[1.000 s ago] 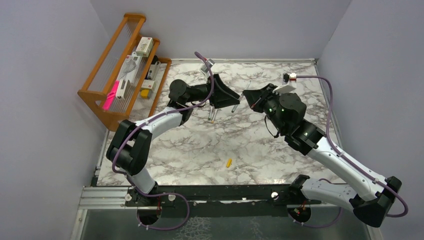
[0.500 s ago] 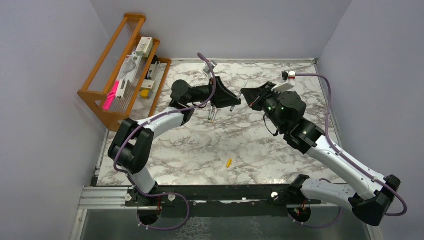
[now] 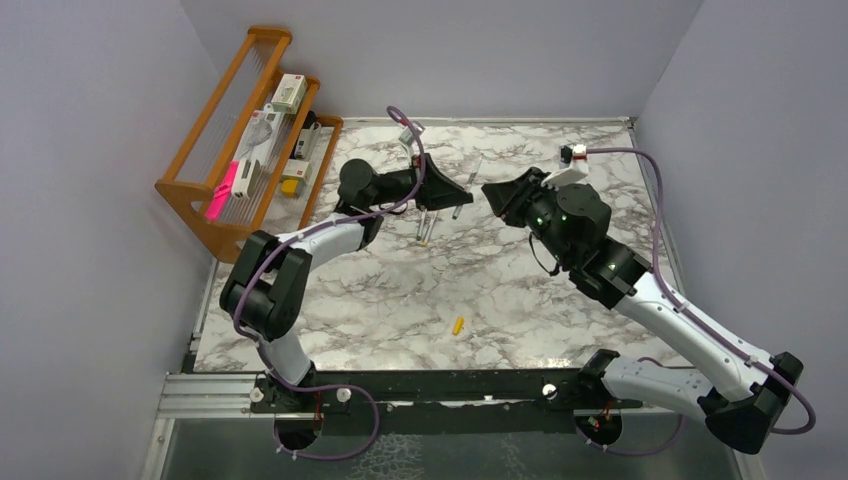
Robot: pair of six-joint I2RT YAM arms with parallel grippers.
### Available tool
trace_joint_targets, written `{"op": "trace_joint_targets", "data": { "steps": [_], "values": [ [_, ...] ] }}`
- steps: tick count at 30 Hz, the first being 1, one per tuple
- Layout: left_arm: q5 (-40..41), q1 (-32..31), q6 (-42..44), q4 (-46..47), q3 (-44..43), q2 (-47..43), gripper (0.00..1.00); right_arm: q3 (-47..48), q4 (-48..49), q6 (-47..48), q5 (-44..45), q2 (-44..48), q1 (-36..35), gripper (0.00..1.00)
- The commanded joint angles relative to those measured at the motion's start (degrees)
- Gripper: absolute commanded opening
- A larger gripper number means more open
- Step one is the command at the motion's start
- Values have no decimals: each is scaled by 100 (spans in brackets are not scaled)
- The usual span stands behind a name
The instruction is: Insert the pens into the pen caps
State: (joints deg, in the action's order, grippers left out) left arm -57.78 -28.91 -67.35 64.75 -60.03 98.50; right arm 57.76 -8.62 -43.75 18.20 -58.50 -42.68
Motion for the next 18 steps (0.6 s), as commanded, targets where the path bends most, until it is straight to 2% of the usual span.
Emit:
{"op": "trace_joint_targets", "data": {
  "steps": [1, 3, 7, 9, 11, 15, 18],
  "values": [
    [280, 480, 308, -268, 203, 18, 0, 200, -674, 596, 107, 173, 5, 26],
    [396, 609, 1014, -1071, 154, -166, 0, 325, -1131, 915, 21, 19, 5, 29],
    [1241, 642, 2995, -3622, -256, -711, 0, 776, -2782, 692, -157, -827, -14, 33],
    [1610, 647, 3553, -4467, -488, -769, 0, 618, -3086, 379, -293, -1154, -120, 37],
    [2008, 645, 3938, -5208, -718, -766, 0, 281, -2974, 115, -562, -1222, -235, 46],
    [2492, 642, 4286, -5816, -693, -902, 0, 117, -3014, -111, -1069, -1727, -520, 63],
    [2627, 641, 4285, -5805, -467, -1047, 0, 306, -3406, -196, -1176, -2308, -830, 65]
  ]
}}
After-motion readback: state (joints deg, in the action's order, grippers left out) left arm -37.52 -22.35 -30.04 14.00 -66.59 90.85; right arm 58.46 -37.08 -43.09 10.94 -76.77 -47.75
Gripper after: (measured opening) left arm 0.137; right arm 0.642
